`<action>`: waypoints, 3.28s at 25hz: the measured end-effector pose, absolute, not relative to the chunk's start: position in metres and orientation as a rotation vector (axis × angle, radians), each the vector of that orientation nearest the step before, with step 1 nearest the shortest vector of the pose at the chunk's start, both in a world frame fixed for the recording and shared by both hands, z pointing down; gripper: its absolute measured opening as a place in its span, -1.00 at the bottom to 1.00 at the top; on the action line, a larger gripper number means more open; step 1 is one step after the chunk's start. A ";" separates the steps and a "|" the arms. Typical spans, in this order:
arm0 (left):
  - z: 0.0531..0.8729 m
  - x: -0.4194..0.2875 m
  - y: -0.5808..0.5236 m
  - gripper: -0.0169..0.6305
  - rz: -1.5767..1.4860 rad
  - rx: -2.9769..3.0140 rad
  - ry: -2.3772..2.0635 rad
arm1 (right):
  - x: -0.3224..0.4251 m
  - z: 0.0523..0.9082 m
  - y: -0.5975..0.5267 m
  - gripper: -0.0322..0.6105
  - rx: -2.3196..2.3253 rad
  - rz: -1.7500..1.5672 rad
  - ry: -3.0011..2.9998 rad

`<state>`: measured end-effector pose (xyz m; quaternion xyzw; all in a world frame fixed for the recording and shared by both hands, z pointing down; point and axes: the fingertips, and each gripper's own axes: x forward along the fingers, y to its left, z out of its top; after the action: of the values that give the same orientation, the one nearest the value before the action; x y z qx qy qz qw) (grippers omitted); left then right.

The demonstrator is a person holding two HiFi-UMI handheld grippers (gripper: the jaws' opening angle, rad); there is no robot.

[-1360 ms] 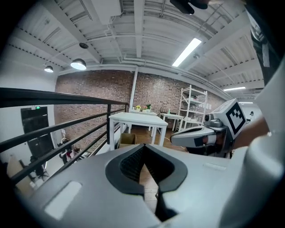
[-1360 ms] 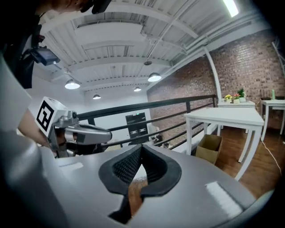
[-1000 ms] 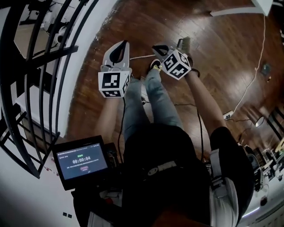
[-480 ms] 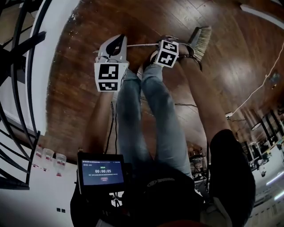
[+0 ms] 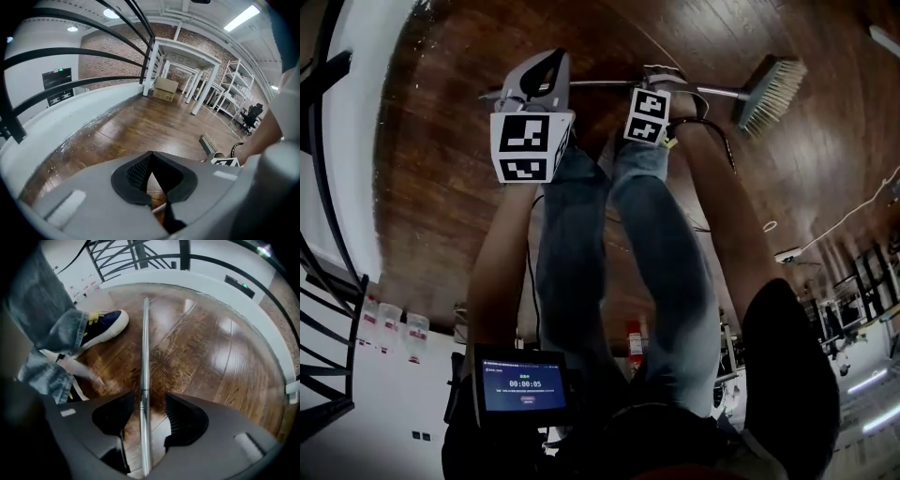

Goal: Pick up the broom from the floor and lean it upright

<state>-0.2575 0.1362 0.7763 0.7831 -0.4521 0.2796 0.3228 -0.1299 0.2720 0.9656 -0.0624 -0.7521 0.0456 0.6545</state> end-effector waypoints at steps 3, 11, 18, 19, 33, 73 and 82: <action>0.780 -0.262 0.134 -0.90 0.735 2.071 -1.203 | -0.131 0.980 0.266 -0.29 -0.113 -0.017 -1.678; 0.784 -0.263 0.126 -0.90 0.720 2.074 -1.217 | -0.130 0.989 0.275 -0.65 -0.149 -0.017 -1.664; 0.764 -0.264 0.125 -0.90 0.701 2.050 -1.211 | -0.132 0.955 0.223 -0.67 0.041 0.090 -1.737; 0.755 -0.264 0.124 -0.90 0.688 2.043 -1.211 | -0.133 0.942 0.212 -0.67 0.072 0.101 -1.756; 0.496 -0.199 0.009 0.26 0.292 2.267 -1.153 | -0.092 0.676 0.054 -0.67 0.621 0.383 -1.991; 0.383 0.377 -0.266 -0.74 0.452 2.807 -0.292 | 0.297 0.558 -0.211 -0.64 1.636 1.136 -1.822; 0.400 0.395 -0.295 -0.74 0.540 2.795 -0.351 | 0.310 0.571 -0.239 -0.62 1.591 1.216 -1.847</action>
<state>0.3949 -0.2951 0.3998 0.9654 -0.1211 0.1864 0.1364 0.3099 -0.2393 0.5707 0.5714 -0.6633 0.4366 0.2073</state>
